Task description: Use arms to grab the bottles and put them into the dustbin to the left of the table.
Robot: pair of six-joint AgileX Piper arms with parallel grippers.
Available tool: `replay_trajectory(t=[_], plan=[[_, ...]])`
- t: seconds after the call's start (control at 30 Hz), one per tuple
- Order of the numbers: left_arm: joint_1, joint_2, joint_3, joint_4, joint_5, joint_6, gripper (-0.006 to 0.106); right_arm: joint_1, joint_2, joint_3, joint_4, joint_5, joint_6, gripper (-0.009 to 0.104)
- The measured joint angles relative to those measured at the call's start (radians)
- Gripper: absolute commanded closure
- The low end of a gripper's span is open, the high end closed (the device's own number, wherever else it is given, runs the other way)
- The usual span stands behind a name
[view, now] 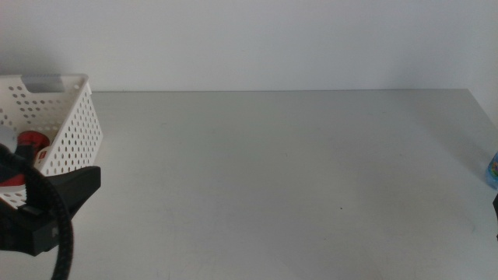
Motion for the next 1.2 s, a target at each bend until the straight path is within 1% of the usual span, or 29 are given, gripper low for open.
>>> replay_trajectory(t=[0.07, 0.13, 0.37, 0.47, 0.6, 1.1, 1.17, 1.2], plan=[[0.0, 0.0, 0.0, 0.0, 0.0, 0.0, 0.008, -0.014, 0.027, -0.017, 0.002, -0.001, 0.008, 0.024], [0.0, 0.0, 0.0, 0.0, 0.0, 0.0, 0.008, -0.019, 0.061, -0.044, 0.02, -0.002, -0.005, 0.024], [0.0, 0.0, 0.0, 0.0, 0.0, -0.001, 0.008, -0.019, 0.185, -0.163, 0.181, -0.004, -0.153, 0.021], [0.0, 0.0, 0.0, 0.0, 0.0, -0.001, 0.008, -0.02, 0.23, -0.205, 0.212, -0.03, -0.167, 0.017], [0.0, 0.0, 0.0, 0.0, 0.0, -0.002, 0.008, -0.02, 0.287, -0.258, 0.203, -0.076, -0.152, 0.014], [0.0, 0.0, 0.0, 0.0, 0.0, -0.002, 0.008, 0.001, 0.523, -0.492, 0.18, -0.085, -0.137, 0.014], [0.0, 0.0, 0.0, 0.0, 0.0, -0.002, 0.008, 0.01, 0.557, -0.519, 0.176, -0.085, -0.137, 0.016], [0.0, 0.0, 0.0, 0.0, 0.0, -0.002, 0.008, 0.016, 0.574, -0.532, 0.177, -0.086, -0.137, 0.021]])
